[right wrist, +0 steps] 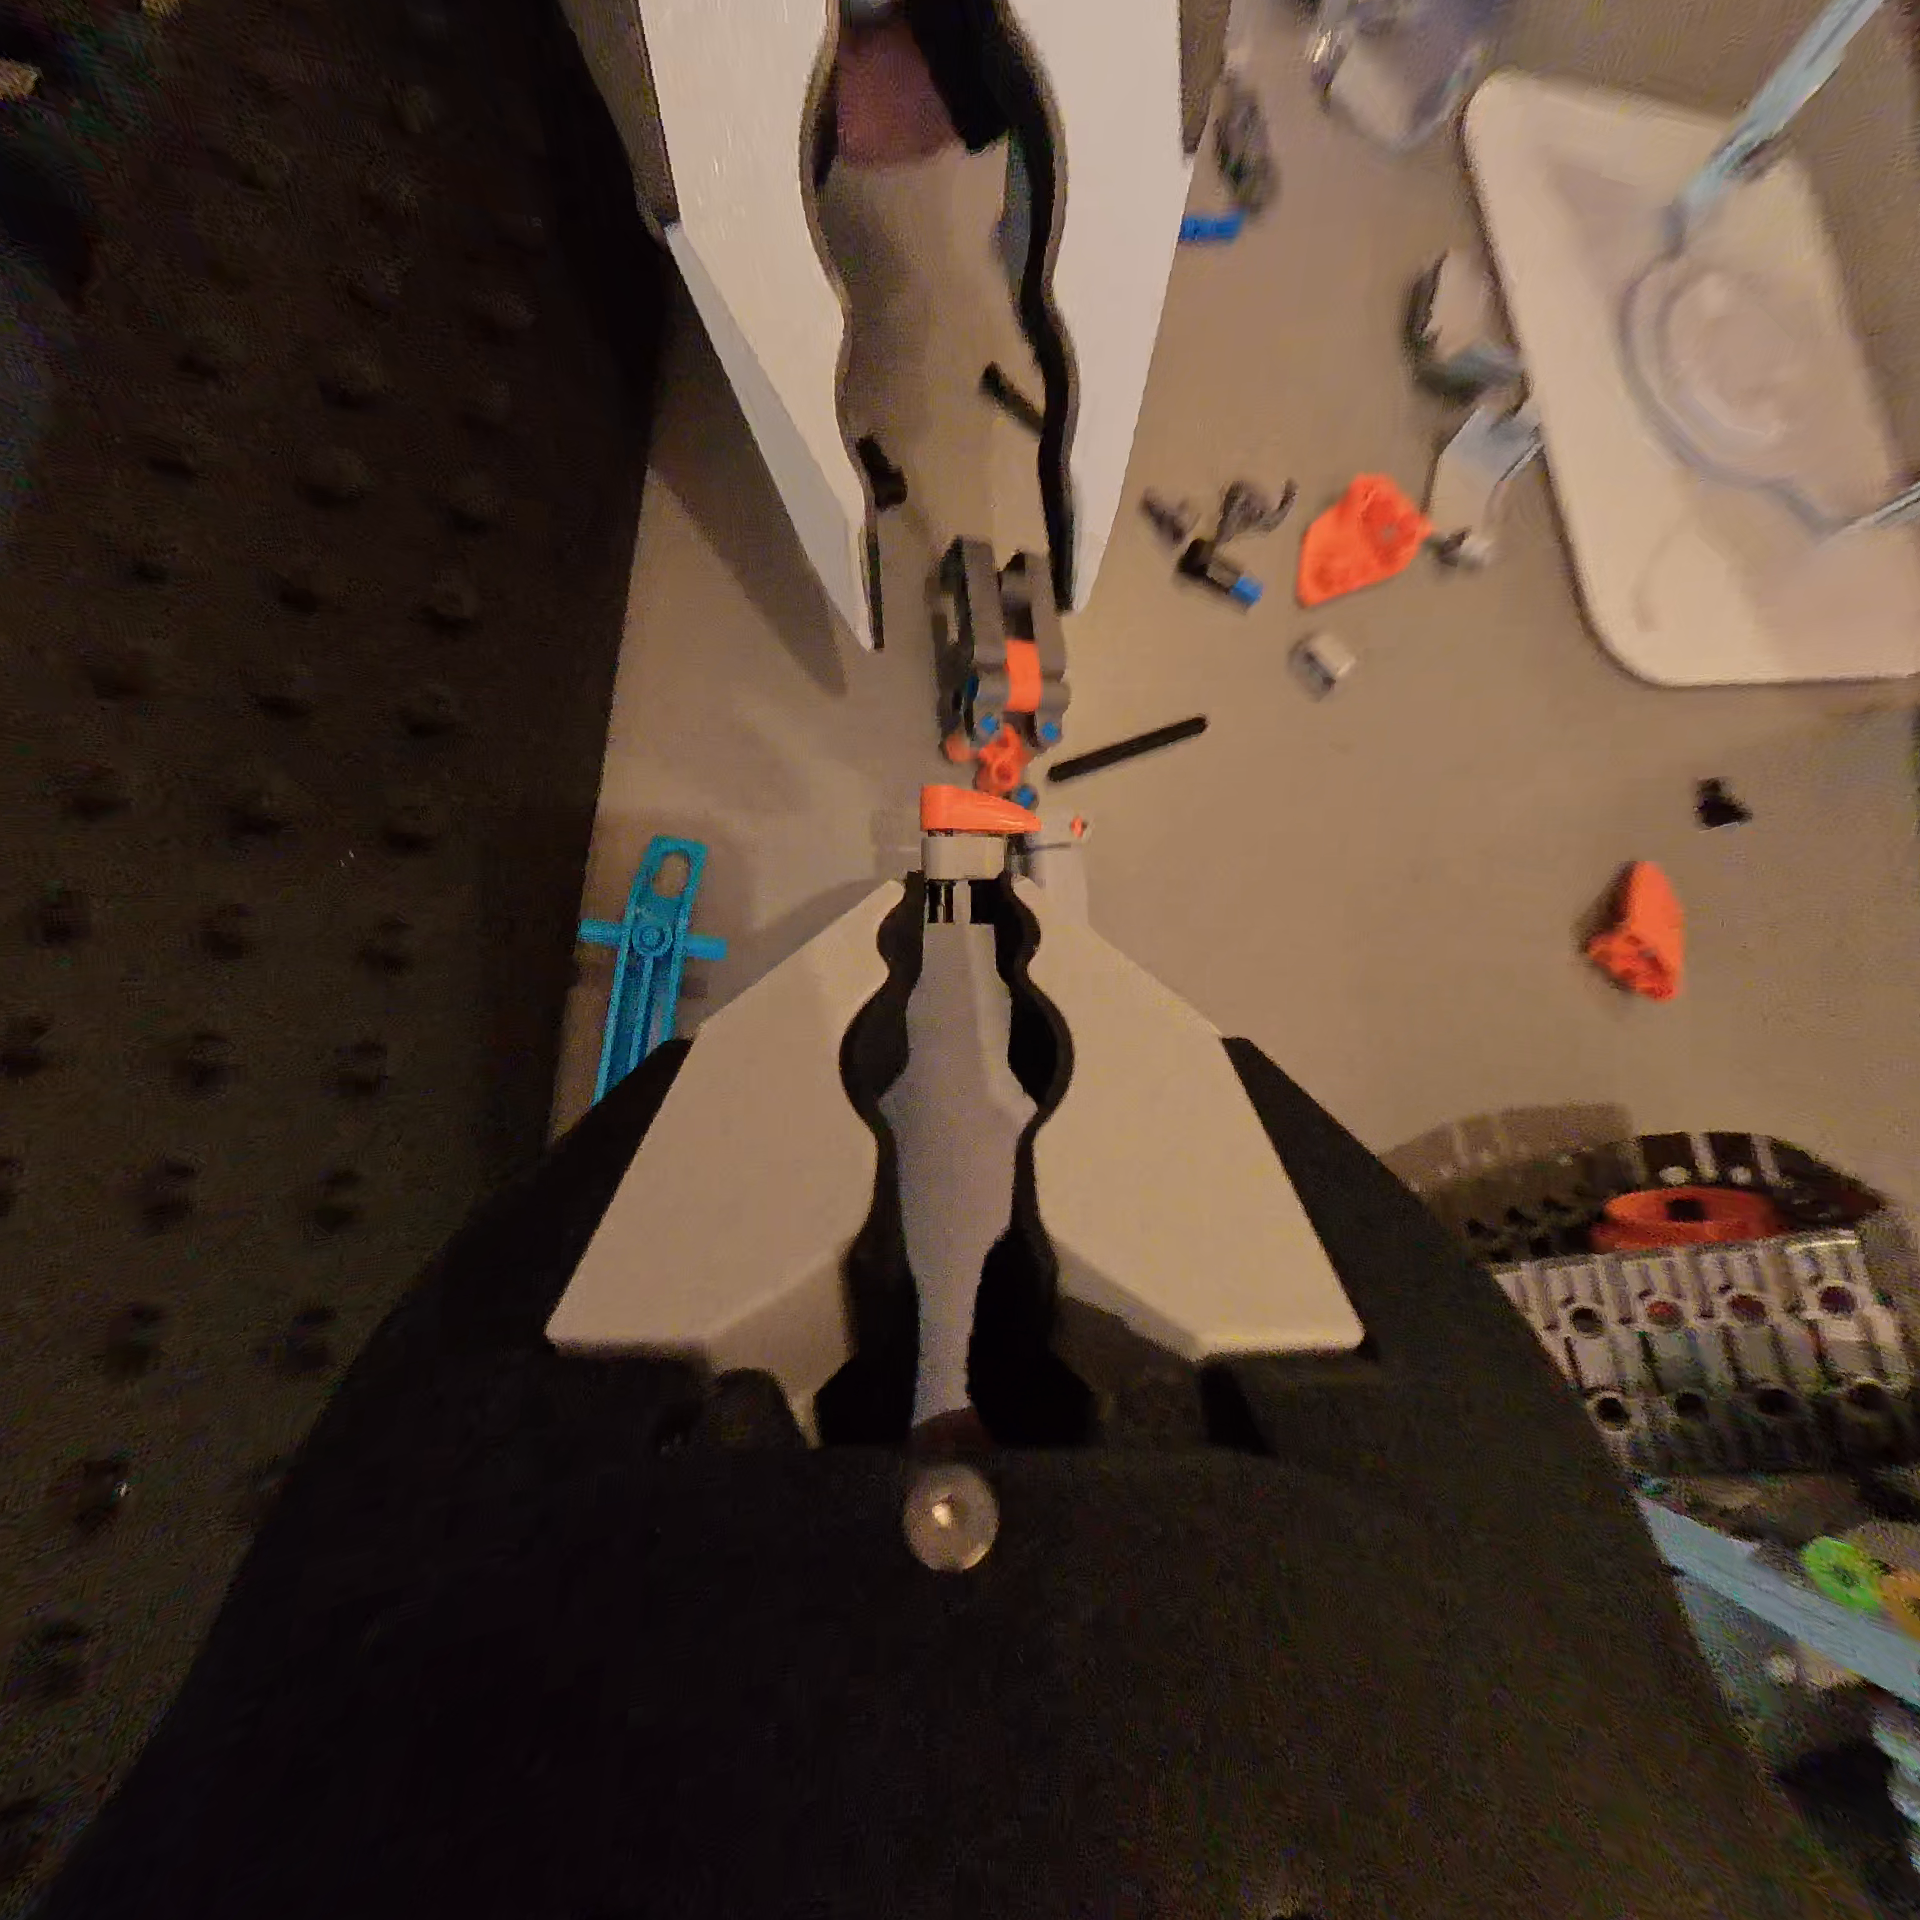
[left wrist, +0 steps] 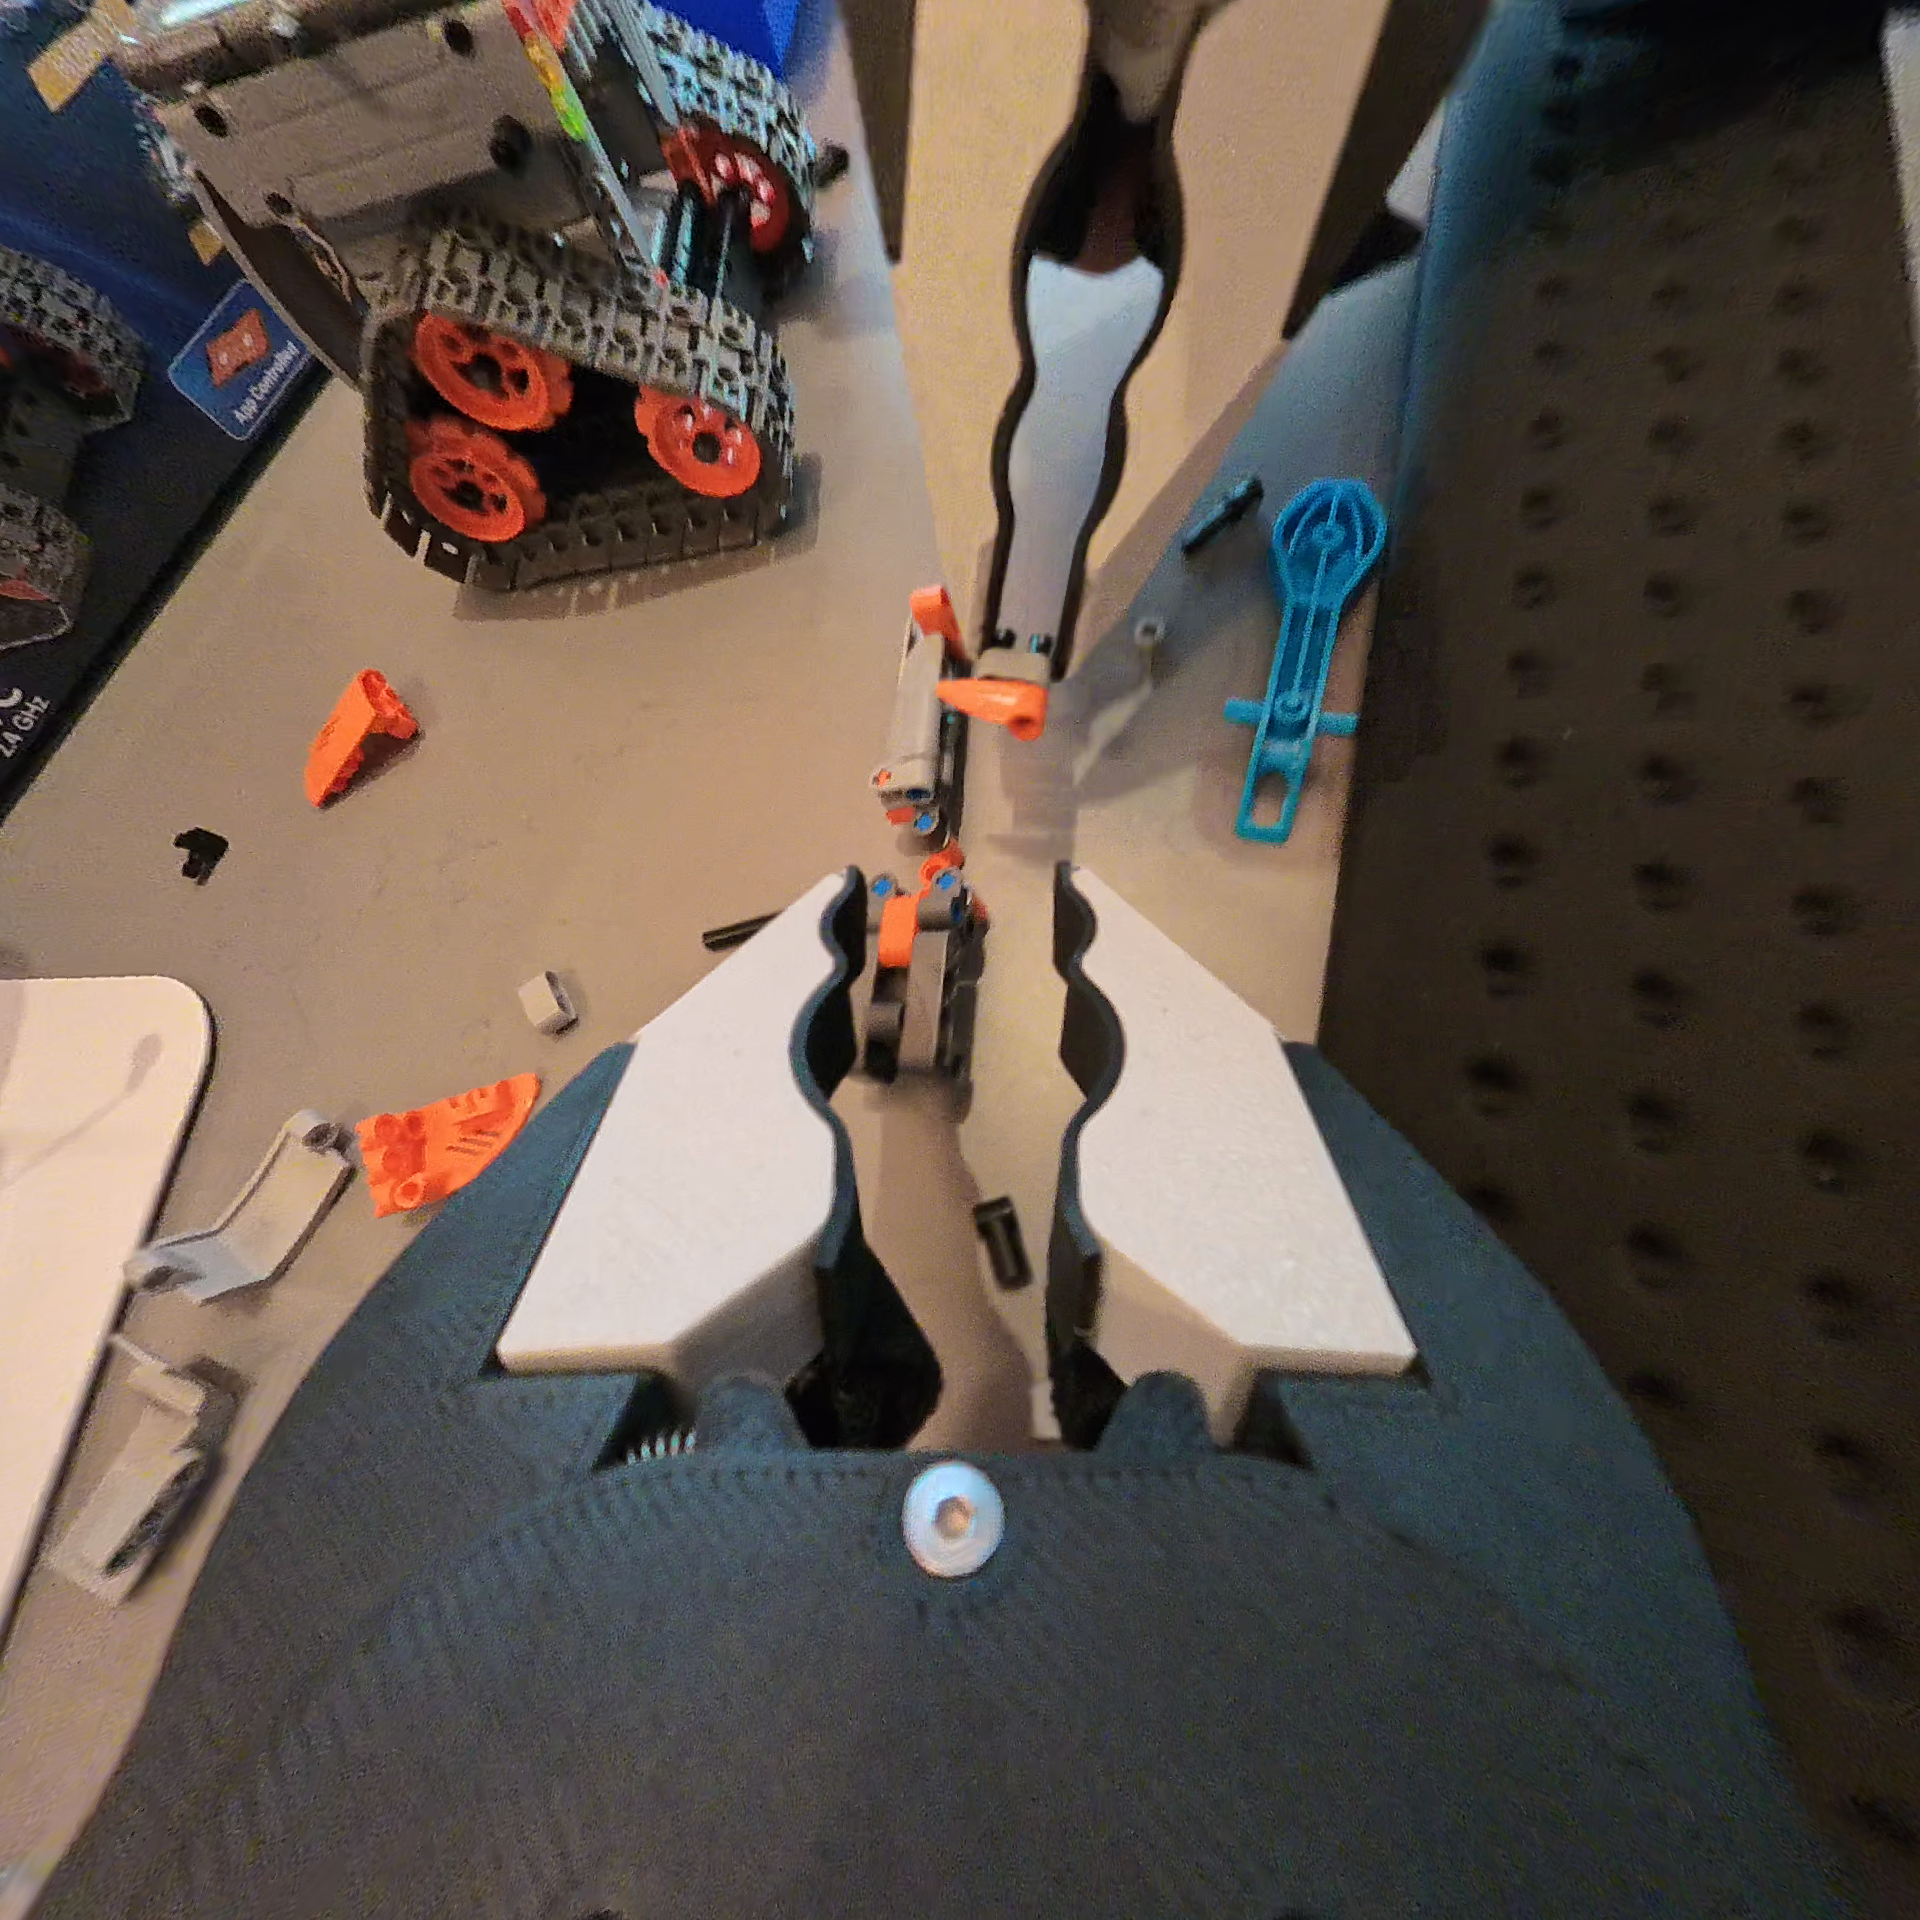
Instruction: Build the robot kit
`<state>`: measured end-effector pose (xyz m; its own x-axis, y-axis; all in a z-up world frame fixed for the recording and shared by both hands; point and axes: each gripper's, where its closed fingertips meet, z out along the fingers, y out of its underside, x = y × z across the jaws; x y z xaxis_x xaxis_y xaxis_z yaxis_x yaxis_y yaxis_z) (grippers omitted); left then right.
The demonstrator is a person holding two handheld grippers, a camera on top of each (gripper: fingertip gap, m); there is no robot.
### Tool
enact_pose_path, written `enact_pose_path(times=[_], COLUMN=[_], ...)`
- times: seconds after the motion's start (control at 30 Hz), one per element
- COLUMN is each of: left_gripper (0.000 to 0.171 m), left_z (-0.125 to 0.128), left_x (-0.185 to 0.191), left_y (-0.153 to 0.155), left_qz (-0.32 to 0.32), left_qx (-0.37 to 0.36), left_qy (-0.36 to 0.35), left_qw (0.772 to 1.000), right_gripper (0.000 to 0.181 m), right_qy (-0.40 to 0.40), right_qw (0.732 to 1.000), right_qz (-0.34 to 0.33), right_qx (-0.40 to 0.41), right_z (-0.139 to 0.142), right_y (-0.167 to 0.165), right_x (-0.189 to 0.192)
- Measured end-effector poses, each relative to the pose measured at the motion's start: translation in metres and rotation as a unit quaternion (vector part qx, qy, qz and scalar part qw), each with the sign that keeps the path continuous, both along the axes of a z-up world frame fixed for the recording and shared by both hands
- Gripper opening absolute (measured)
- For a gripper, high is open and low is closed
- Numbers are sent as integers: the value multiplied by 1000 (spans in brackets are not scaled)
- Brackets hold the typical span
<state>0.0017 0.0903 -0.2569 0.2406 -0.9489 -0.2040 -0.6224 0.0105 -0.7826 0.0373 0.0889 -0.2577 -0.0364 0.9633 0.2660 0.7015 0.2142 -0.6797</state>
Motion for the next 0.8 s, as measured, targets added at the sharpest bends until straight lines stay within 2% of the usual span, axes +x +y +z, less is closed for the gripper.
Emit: enact_pose_path(times=[0.07, 0.13, 0.2, 0.27, 0.37, 0.43, 0.5, 0.57, 0.63, 0.7, 0.8], left_gripper=[28, 30, 28, 26, 15, 6, 5, 5, 4, 4, 5], left_z=[12, 28, 42, 44, 49, 55, 59, 56, 48, 40, 35], left_x=[8, 17, 18, 20, 22, 23, 22, 21, 20, 18, 18], left_y=[-5, -8, -3, -1, -1, -3, -3, -2, 0, -1, -2], left_qz=[13, 22, 43, 53, 54, 47, 41, 40, 35, 18, -5], left_qx=[-37, -80, -97, -115, -139, -136, -125, -102, -52, 4, 59], left_qy=[-54, -122, -171, -189, -220, -238, -242, -222, -163, -91, -16], left_qw=[998, 989, 980, 974, 964, 960, 961, 969, 985, 996, 998], right_gripper=[10, 10, 11, 11, 11, 11, 11, 12, 14, 17, 17], right_qy=[29, 43, 56, 73, 82, 81, 84, 77, 77, 107, 108], right_qw=[996, 988, 978, 965, 947, 937, 932, 938, 956, 970, 981], right_qz=[-14, -16, -21, -22, -15, -15, -15, -8, 7, 13, 26], right_qx=[78, 146, 200, 251, 310, 339, 353, 338, 283, 220, 157], right_z=[16, 24, 33, 45, 56, 59, 62, 59, 55, 65, 72], right_y=[5, 7, 8, 6, 2, 1, 1, 0, -4, -7, -6], right_x=[-5, -10, -15, -21, -26, -27, -28, -28, -26, -25, -25])
